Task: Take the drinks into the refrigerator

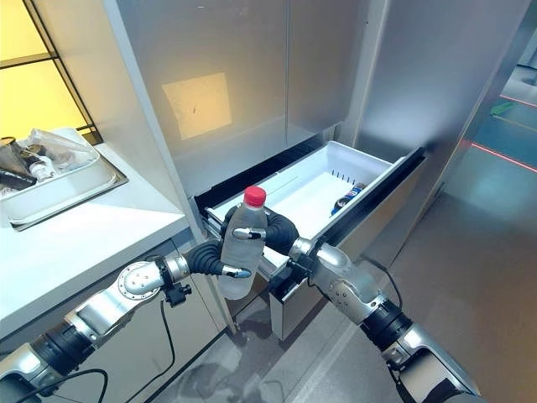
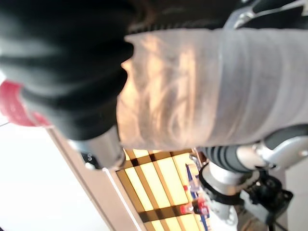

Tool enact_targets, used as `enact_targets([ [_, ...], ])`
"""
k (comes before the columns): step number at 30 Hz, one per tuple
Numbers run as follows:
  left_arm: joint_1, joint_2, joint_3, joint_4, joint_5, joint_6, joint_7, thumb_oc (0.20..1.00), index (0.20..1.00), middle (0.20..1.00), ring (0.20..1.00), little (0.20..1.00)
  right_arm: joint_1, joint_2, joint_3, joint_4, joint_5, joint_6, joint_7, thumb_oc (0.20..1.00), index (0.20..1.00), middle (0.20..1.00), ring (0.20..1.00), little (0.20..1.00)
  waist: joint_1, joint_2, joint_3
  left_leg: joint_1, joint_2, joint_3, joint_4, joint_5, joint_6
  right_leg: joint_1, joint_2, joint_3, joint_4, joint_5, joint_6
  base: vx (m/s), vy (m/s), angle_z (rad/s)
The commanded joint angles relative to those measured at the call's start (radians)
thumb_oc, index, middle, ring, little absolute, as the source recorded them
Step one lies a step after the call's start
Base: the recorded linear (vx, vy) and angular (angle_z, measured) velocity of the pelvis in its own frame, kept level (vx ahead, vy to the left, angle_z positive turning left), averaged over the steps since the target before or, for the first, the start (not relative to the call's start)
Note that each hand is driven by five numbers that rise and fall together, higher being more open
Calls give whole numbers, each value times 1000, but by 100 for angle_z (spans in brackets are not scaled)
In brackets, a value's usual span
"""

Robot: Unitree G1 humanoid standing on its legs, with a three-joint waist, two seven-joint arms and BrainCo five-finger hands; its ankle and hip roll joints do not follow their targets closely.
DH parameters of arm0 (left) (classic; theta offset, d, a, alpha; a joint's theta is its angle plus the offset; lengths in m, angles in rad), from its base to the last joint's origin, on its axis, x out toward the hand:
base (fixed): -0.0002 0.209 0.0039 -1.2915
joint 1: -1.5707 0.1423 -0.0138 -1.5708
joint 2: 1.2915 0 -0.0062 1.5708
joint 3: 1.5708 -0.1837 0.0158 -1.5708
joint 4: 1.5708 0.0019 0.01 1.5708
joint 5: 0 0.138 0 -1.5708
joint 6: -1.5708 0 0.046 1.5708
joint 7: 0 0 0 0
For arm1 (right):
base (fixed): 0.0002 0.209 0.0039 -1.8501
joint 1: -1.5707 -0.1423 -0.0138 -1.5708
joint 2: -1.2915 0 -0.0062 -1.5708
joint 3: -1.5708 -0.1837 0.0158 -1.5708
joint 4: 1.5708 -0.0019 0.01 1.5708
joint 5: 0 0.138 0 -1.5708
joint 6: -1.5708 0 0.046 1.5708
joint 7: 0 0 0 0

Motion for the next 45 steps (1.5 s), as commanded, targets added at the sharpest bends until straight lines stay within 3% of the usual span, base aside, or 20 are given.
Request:
enact_targets([
  [1, -355, -81, 104, -21, -54, -106, 44, 595, 595, 595, 595, 595, -61, 126, 229, -141, 173, 76, 123, 200, 200, 200, 200, 200, -10, -17, 39, -13, -73, -31, 66, -98, 80, 56, 21, -8, 79, -162, 1, 0, 0, 0],
  [2, -355, -82, 105, -22, -54, -106, 44, 1000, 1000, 1000, 1000, 1000, -60, 125, 229, -142, 173, 76, 123, 200, 200, 200, 200, 200, -11, -17, 39, -14, -73, -31, 66, -98, 80, 56, 21, -8, 79, -162, 1, 0, 0, 0],
  [16, -183, -93, 207, -12, -101, -91, 45, 1000, 1000, 1000, 1000, 1000, 56, 153, 141, -194, 252, 8, 70, 200, 200, 200, 200, 200, -12, -14, 40, -20, -71, -26, 66, -94, 79, 52, 20, -6, 72, -155, 0, 0, 0, 0],
  [26, -42, -44, 304, -77, -200, -88, 36, 1000, 1000, 1000, 1000, 1000, 85, 126, 94, -227, 260, -9, 54, 200, 200, 200, 200, 200, -5, -15, 43, -23, -70, -26, 65, -93, 80, 47, 20, -5, 72, -154, -1, 0, 0, 0],
  [34, 158, -6, 431, -135, -299, -81, 10, 1000, 1000, 1000, 1000, 1000, 110, 67, -56, -257, 258, -70, 24, 200, 200, 200, 200, 200, 1, -17, 46, -22, -70, -24, 66, -95, 81, 46, 20, -5, 73, -154, 0, 2, 0, 1],
  [39, 342, -62, 524, -162, -338, -79, -2, 1000, 1000, 1000, 1000, 1000, 139, 24, -265, -237, 236, -163, -29, 200, 200, 200, 200, 200, 9, -22, 54, -24, -70, -25, 67, -98, 83, 41, 20, -9, 77, -156, 3, 17, -2, 4],
  [45, 436, -144, 549, -121, -368, -63, -17, 1000, 1000, 1000, 1000, 1000, 138, 23, -346, -224, 222, -197, -61, 200, 200, 200, 200, 200, 16, -25, 63, -29, -70, -24, 71, -103, 87, 36, 20, -6, 80, -158, 4, 0, 0, 0],
])
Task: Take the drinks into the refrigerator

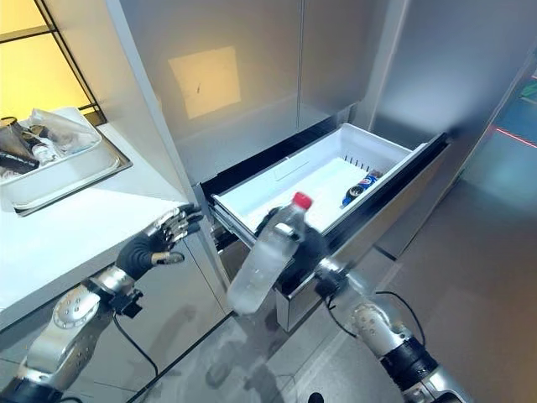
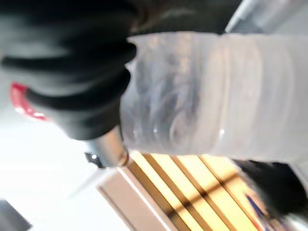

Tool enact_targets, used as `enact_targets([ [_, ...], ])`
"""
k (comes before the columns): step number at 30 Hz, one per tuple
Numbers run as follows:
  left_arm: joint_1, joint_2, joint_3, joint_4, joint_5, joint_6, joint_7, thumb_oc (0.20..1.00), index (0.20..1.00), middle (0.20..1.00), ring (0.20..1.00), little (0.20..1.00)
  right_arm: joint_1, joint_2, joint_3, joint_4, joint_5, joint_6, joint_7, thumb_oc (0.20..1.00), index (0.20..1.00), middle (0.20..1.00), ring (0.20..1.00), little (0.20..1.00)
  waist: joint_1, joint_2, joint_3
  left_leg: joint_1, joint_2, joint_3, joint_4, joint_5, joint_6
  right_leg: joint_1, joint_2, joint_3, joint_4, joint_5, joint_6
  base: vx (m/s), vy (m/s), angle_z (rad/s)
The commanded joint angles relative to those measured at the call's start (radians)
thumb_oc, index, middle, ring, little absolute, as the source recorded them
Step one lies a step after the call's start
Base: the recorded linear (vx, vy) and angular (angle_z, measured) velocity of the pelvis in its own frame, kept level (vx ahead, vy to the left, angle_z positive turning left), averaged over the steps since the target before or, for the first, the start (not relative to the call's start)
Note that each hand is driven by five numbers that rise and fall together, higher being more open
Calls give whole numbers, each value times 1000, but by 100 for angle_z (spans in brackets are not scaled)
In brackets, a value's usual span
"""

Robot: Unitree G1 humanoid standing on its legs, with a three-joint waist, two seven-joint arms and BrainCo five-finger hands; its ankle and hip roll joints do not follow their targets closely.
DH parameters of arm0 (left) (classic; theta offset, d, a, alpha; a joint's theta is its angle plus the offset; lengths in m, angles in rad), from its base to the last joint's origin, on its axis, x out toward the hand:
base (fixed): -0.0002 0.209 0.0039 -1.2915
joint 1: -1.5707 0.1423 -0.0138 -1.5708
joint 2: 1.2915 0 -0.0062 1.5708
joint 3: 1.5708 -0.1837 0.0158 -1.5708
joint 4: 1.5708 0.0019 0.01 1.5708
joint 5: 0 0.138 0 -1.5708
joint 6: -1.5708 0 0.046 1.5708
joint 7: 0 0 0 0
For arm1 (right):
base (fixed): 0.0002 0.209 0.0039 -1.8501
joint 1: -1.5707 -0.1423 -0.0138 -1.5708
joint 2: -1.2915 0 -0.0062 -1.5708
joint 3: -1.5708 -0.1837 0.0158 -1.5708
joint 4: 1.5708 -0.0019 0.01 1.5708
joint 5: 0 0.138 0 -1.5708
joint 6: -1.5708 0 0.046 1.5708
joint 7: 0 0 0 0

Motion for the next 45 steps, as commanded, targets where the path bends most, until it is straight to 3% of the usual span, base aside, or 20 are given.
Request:
enact_targets([
  [1, -26, 14, 25, 4, -41, -38, -2, 1000, 1000, 1000, 1000, 1000, -122, 57, -71, -93, 44, -110, 21, 200, 200, 200, 200, 200, -2, -48, -17, -11, -72, -14, 72, -102, 87, 51, 19, 1, 85, -150, 1, 0, 0, 0],
  [11, 21, -50, 50, 21, -39, -41, 6, 1000, 1000, 1000, 1000, 1000, -162, 51, -110, -86, 40, -132, 7, 200, 200, 200, 200, 200, 4, -55, -13, -16, -74, -14, 76, -108, 90, 45, 22, 7, 82, -152, 1, 0, 0, 0],
  [17, 63, -99, 105, 31, -40, -66, 22, 1000, 1000, 1000, 1000, 1000, -179, -46, -184, -81, 22, -162, -14, 200, 200, 200, 200, 200, 9, -61, -10, -22, -74, -15, 78, -109, 91, 41, 19, 3, 83, -152, 4, 2, 0, -1],
  [20, 101, -159, 156, 39, -75, -87, 15, 1000, 1000, 1000, 1000, 1000, -129, -112, -277, -92, 7, -188, -23, 200, 200, 200, 200, 200, 13, -70, 1, -40, -78, -18, 87, -110, 92, 27, 17, 0, 87, -152, 7, 3, 1, 1],
  [27, 128, -223, 190, 63, -142, -102, 4, 1000, 1000, 1000, 1000, 1000, -125, -186, -378, -56, 11, -228, -27, 200, 200, 200, 200, 200, 30, -94, 35, -103, -86, -25, 119, -113, 96, -27, 14, -5, 113, -153, 9, 0, 0, 0],
  [32, 116, -209, 162, 56, -163, -109, 5, 1000, 1000, 1000, 1000, 1000, -255, -256, -327, 44, 33, -246, -56, 200, 200, 200, 200, 200, 44, -101, 55, -130, -84, -23, 118, -104, 95, -62, 17, -4, 126, -150, 10, -6, -8, 2],
  [37, 102, -169, 117, 51, -213, -111, -7, 1000, 1000, 1000, 1000, 1000, -552, -379, -139, 209, 75, -223, -47, 200, 200, 200, 200, 200, 73, -103, 86, -161, -84, -30, 117, -90, 90, -103, 19, -4, 139, -147, 8, -11, -26, -2],
  [40, 88, -159, 98, 58, -225, -113, -2, 1000, 1000, 1000, 1000, 1000, -658, -369, -65, 284, 83, -219, -46, 200, 200, 200, 200, 200, 86, -95, 106, -177, -86, -36, 119, -80, 87, -117, 17, -9, 142, -145, 6, -14, -31, 2],
  [45, 82, -156, 82, 52, -239, -107, -3, 1000, 1000, 1000, 1000, 1000, -741, -319, -46, 361, 102, -228, -59, 200, 200, 200, 200, 200, 103, -73, 127, -196, -92, -56, 119, -67, 84, -126, 15, -27, 141, -147, 2, -15, -39, 16],
])
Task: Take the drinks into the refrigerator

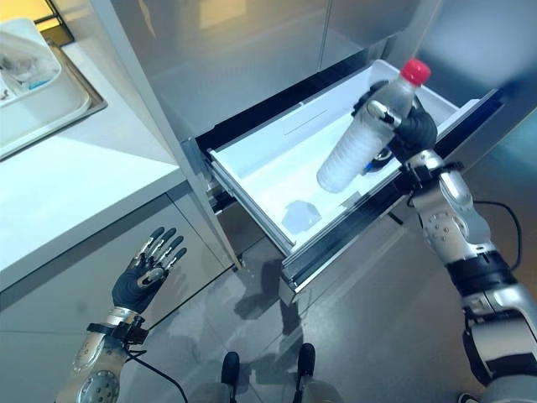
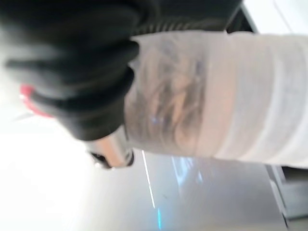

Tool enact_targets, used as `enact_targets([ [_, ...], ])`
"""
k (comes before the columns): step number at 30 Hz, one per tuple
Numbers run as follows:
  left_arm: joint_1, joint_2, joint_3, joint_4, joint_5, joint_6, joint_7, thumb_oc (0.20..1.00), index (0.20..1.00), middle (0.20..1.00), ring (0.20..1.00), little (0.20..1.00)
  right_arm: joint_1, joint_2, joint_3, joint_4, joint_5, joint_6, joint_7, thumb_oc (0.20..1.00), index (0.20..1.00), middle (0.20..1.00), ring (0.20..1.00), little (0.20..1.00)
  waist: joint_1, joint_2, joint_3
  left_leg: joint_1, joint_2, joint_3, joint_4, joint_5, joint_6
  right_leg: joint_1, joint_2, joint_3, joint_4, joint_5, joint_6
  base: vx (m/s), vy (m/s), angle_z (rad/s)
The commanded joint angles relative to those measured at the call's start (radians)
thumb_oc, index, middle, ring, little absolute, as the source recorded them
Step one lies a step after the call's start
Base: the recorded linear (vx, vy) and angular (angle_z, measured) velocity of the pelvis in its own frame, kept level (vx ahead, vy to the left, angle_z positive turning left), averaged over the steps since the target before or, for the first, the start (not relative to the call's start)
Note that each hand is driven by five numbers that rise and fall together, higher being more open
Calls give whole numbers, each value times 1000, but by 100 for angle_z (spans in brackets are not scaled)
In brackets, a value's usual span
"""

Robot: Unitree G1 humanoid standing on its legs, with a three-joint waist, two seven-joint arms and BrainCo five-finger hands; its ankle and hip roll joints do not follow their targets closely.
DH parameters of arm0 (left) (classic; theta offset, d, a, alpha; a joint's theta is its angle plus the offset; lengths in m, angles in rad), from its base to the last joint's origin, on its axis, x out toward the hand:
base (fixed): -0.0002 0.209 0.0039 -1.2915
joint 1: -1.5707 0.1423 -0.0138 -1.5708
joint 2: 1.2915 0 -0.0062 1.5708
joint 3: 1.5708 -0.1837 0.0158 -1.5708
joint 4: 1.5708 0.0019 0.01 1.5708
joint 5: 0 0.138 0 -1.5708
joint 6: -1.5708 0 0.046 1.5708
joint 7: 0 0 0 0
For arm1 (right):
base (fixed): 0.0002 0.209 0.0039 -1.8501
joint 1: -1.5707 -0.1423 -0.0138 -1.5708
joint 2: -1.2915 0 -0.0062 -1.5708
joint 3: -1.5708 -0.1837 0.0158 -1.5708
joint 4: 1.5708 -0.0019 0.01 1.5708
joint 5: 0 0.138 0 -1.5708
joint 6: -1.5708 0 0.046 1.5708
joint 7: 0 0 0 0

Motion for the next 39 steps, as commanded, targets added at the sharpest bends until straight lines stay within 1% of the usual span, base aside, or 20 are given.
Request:
enact_targets([
  [1, 4, 72, -2, -53, -34, -52, -14, 1000, 1000, 1000, 1000, 1000, -225, 47, -29, 28, 99, -108, 2, 200, 200, 200, 200, 200, 17, -27, -13, -17, -89, -21, 71, -64, 85, 13, 17, -2, 134, -160, 6, -9, -11, 15],
  [4, -1, 75, -9, -47, -37, -54, -7, 1000, 1000, 1000, 1000, 1000, -266, 71, -20, 58, 97, -119, -10, 200, 200, 200, 200, 200, 21, -20, -7, -20, -90, -24, 68, -60, 84, 7, 18, -4, 135, -159, 5, -10, -5, 8],
  [5, -5, 73, -19, -44, -37, -51, -5, 1000, 1000, 1000, 1000, 1000, -278, 102, -27, 51, 110, -123, -13, 200, 200, 200, 200, 200, 24, -11, -2, -23, -92, -28, 64, -58, 85, 6, 17, -6, 136, -159, 4, -6, -8, 7],
  [6, -5, 74, -19, -44, -37, -51, -5, 1000, 1000, 1000, 1000, 1000, -277, 102, -27, 51, 110, -123, -14, 200, 200, 200, 200, 200, 23, -11, -2, -23, -93, -28, 64, -57, 85, 6, 17, -7, 136, -159, 4, -5, -6, 6],
  [7, -3, 78, -25, -42, -40, -52, 2, 1000, 1000, 1000, 1000, 1000, -306, 127, -30, 86, 121, -138, -17, 200, 200, 200, 200, 200, 28, -5, 3, -25, -93, -32, 63, -55, 85, 3, 17, -10, 137, -160, 3, -4, -3, 6],
  [10, -9, 83, -33, -42, -41, -55, 4, 1000, 1000, 1000, 1000, 1000, -335, 149, -23, 100, 118, -143, -23, 200, 200, 200, 200, 200, 31, 4, 12, -31, -95, -34, 61, -51, 85, -6, 16, -14, 141, -160, 3, -21, -3, 3],
  [11, -10, 84, -40, -44, -45, -56, 8, 1000, 1000, 1000, 1000, 1000, -349, 176, -35, 135, 130, -157, -32, 200, 200, 200, 200, 200, 35, 12, 18, -37, -95, -35, 60, -48, 85, -16, 13, -15, 146, -158, 3, -48, 7, 4],
  [14, -21, 84, -51, -47, -44, -59, 12, 1000, 1000, 1000, 1000, 1000, -331, 213, -42, 124, 124, -161, -40, 200, 200, 200, 200, 200, 36, 25, 29, -50, -97, -37, 61, -43, 86, -34, 11, -16, 158, -159, 2, -26, 2, 0],
  [16, -21, 84, -52, -47, -42, -60, 13, 1000, 1000, 1000, 1000, 1000, -318, 218, -50, 123, 119, -161, -40, 200, 200, 200, 200, 200, 37, 31, 32, -53, -98, -38, 63, -42, 85, -38, 10, -18, 162, -161, 1, 0, 0, 0],
  [17, -20, 82, -51, -48, -43, -62, 14, 1000, 1000, 1000, 1000, 1000, -294, 224, -61, 125, 107, -160, -40, 200, 200, 200, 200, 200, 36, 42, 43, -57, -100, -43, 64, -40, 86, -44, 9, -19, 168, -164, 1, 0, 0, 0],
  [23, -12, 83, -45, -49, -41, -72, 13, 1000, 1000, 1000, 1000, 1000, -234, 176, -47, 161, 49, -127, -41, 200, 200, 200, 200, 200, 31, 61, 65, -74, -100, -46, 64, -32, 83, -77, 3, -24, 196, -168, 0, -34, 0, 2],
  [24, -9, 83, -44, -51, -36, -77, 13, 1000, 1000, 1000, 1000, 1000, -206, 155, -45, 180, 29, -114, -41, 200, 200, 200, 200, 200, 27, 68, 73, -79, -101, -47, 65, -28, 81, -85, -1, -25, 203, -169, 0, -38, -7, 3],
  [28, -8, 82, -52, -51, -32, -78, 13, 1000, 1000, 1000, 1000, 1000, -179, 142, -49, 215, 13, -103, -48, 200, 200, 200, 200, 200, 22, 78, 82, -85, -102, -49, 64, -24, 80, -93, -4, -29, 209, -170, 0, -35, -6, 5],
  [33, -11, 100, -64, -58, -23, -86, 15, 1000, 1000, 1000, 1000, 1000, -170, 89, 6, 322, -123, -69, -61, 200, 200, 200, 200, 200, 17, 90, 100, -91, -102, -48, 63, -18, 78, -104, -6, -29, 215, -167, 2, -42, -7, 6],
  [34, -8, 104, -67, -60, -20, -86, 14, 1000, 1000, 1000, 1000, 1000, -168, 76, 21, 355, -162, -59, -59, 200, 200, 200, 200, 200, 17, 90, 103, -92, -101, -49, 63, -17, 77, -105, -6, -30, 216, -167, 2, -30, -15, 6],
  [35, -4, 110, -66, -62, -15, -86, 10, 1000, 1000, 1000, 1000, 1000, -174, 43, 55, 364, -236, -50, -55, 200, 200, 200, 200, 200, 16, 90, 107, -89, -101, -49, 64, -19, 75, -102, -5, -30, 218, -171, 2, -31, -13, 5],
  [36, -4, 114, -66, -65, -14, -86, 9, 1000, 1000, 1000, 1000, 1000, -165, 37, 63, 374, -252, -45, -74, 200, 200, 200, 200, 200, 12, 90, 106, -93, -101, -49, 63, -16, 75, -104, -5, -31, 214, -167, 2, -18, -9, 3],
  [38, -4, 116, -70, -63, -12, -85, 8, 1000, 1000, 1000, 1000, 1000, -154, 37, 60, 406, -248, -41, -76, 200, 200, 200, 200, 200, 10, 90, 106, -94, -102, -50, 63, -15, 75, -105, -6, -32, 212, -166, 3, -10, -2, 2],
  [39, -2, 122, -71, -64, -9, -86, 4, 1000, 1000, 1000, 1000, 1000, -159, 23, 75, 413, -294, -39, -64, 200, 200, 200, 200, 200, 9, 91, 106, -95, -102, -52, 63, -15, 75, -104, -6, -34, 211, -165, 4, 0, 0, 0],
])
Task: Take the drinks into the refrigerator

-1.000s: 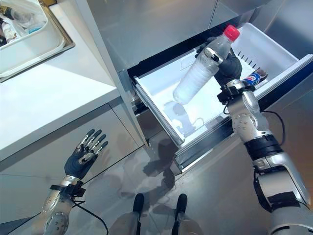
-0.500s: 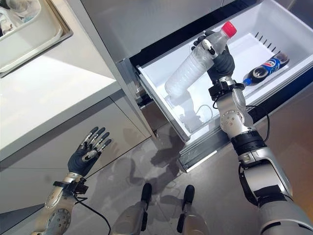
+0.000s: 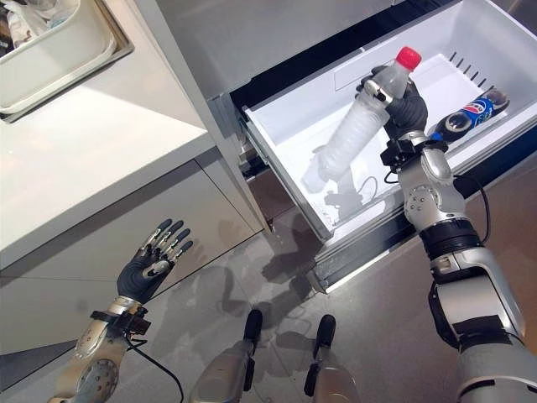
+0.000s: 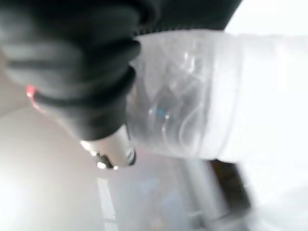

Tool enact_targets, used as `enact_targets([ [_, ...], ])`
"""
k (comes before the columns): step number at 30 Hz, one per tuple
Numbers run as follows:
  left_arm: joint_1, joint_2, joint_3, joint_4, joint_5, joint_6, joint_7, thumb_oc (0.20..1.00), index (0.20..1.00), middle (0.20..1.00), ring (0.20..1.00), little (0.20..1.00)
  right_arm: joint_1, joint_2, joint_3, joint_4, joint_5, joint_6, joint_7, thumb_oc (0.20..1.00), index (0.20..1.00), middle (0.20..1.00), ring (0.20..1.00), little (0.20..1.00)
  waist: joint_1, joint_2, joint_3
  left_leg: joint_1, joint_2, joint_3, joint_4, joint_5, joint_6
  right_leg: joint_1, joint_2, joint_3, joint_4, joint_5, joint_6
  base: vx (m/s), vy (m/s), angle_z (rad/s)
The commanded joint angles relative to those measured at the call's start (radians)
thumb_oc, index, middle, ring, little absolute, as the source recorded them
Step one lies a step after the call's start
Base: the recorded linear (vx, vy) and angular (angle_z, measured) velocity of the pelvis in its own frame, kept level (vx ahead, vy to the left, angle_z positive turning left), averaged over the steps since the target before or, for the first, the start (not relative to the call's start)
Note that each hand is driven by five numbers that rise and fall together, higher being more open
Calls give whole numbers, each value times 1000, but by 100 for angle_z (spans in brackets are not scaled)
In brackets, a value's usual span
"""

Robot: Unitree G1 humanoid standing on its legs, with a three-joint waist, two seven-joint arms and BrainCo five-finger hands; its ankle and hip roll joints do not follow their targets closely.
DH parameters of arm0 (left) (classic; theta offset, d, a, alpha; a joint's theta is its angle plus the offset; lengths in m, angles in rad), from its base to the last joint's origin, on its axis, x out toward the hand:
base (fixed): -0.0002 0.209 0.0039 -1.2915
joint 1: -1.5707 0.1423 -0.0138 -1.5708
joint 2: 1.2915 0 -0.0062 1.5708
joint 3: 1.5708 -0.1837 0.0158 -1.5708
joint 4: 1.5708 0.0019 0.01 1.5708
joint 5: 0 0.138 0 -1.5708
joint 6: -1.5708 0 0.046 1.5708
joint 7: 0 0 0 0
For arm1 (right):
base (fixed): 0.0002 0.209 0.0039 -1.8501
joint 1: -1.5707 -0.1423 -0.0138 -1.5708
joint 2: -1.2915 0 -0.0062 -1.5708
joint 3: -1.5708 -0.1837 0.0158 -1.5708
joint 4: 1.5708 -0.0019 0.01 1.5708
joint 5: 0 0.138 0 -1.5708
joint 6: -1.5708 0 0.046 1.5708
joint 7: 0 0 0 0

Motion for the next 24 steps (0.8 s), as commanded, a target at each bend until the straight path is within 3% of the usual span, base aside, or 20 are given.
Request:
enact_targets([
  [1, 29, 42, 9, -70, 20, -66, -16, 1000, 1000, 1000, 1000, 1000, 12, -73, 49, 66, -63, -43, 10, 200, 200, 200, 200, 200, -40, 7, 12, -12, -78, -6, 30, -18, 75, -59, 17, 9, 203, -161, -4, -11, -6, 3],
  [9, 28, 59, 5, -56, 33, -75, -12, 1000, 1000, 1000, 1000, 1000, -27, -180, 102, 45, -407, -95, -83, 200, 200, 200, 200, 200, -44, 10, 17, -16, -78, -7, 29, -15, 74, -67, 13, 5, 208, -159, 0, -9, 1, 3],
  [11, 25, 62, 8, -52, 42, -76, -10, 1000, 1000, 1000, 1000, 1000, -77, -245, 174, 33, -627, -87, -132, 200, 200, 200, 200, 200, -49, 9, 17, -19, -79, -8, 30, -15, 75, -70, 11, 7, 209, -158, 1, 0, 0, 0],
  [13, 25, 64, 9, -54, 43, -75, -11, 1000, 1000, 1000, 1000, 1000, -94, -257, 191, 49, -685, -84, -156, 200, 200, 200, 200, 200, -49, 8, 18, -20, -79, -8, 29, -15, 75, -71, 11, 7, 208, -157, 2, 0, 0, 0],
  [17, 20, 60, 15, -49, 53, -72, -7, 1000, 1000, 1000, 1000, 1000, -171, -307, 296, 43, -979, -64, -196, 200, 200, 200, 200, 200, -50, 7, 20, -23, -80, -9, 28, -14, 77, -80, 10, 10, 215, -158, 3, 0, 0, 0],
  [20, 23, 55, 18, -47, 59, -73, -9, 1000, 1000, 1000, 1000, 1000, -200, -333, 356, 24, -1111, -60, -198, 200, 200, 200, 200, 200, -52, 9, 20, -24, -81, -11, 29, -14, 77, -81, 10, 9, 217, -159, 4, 0, 0, 0],
  [21, 22, 56, 16, -43, 67, -71, -11, 1000, 1000, 1000, 1000, 1000, -226, -364, 436, 8, -1259, -64, -192, 200, 200, 200, 200, 200, -49, 7, 21, -19, -81, -13, 28, -19, 76, -77, 10, 9, 221, -165, 5, 0, 0, 0],
  [24, 18, 58, 16, -41, 79, -74, -12, 1000, 1000, 1000, 1000, 1000, -254, -383, 513, 14, -1378, -61, -174, 200, 200, 200, 200, 200, -50, 8, 17, -27, -81, -17, 28, -14, 75, -82, 8, 5, 219, -163, 6, 2, 2, 2],
])
